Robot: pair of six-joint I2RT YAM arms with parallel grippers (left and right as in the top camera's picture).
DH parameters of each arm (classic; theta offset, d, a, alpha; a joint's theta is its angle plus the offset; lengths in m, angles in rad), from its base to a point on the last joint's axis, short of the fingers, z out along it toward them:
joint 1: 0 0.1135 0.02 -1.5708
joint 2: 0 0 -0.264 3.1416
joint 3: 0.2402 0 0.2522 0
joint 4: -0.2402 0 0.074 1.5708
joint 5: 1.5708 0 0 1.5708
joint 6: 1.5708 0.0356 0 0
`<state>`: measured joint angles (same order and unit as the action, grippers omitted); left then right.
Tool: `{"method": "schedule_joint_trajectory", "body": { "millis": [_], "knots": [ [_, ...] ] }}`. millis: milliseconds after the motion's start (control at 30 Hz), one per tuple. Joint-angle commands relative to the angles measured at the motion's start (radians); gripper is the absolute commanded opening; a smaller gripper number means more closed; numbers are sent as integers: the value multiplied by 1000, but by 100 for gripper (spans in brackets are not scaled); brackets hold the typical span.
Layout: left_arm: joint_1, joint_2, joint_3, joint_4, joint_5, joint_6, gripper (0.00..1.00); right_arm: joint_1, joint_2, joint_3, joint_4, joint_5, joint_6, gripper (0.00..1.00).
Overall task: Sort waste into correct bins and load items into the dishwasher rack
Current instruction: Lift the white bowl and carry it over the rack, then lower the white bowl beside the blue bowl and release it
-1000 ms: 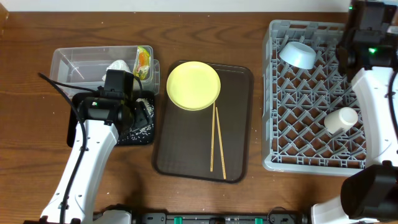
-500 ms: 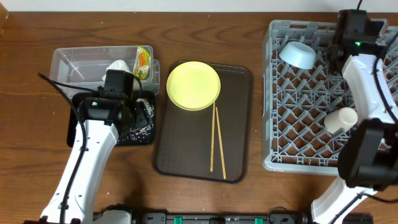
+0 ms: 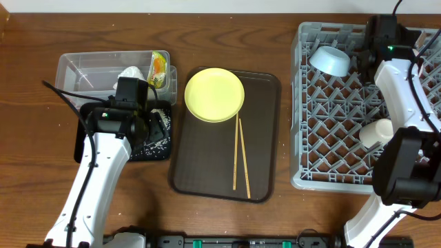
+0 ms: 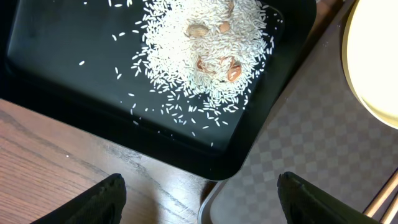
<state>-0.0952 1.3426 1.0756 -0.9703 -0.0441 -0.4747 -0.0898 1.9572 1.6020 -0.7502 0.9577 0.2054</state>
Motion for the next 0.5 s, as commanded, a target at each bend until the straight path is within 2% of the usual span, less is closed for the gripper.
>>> {"method": "schedule_joint_trajectory", "body": {
  "millis": [0,267,467],
  "knots": [
    [3,-2,8,-6,6,-10,81,19,25,4,-29,-53,41,1],
    [3,-2,8,-6,6,-10,81,50,25,4,-117,-62,130,1],
    [3,-2,8,-6,6,-10,81,86,25,4,-153,-163,139,1]
  ]
}}
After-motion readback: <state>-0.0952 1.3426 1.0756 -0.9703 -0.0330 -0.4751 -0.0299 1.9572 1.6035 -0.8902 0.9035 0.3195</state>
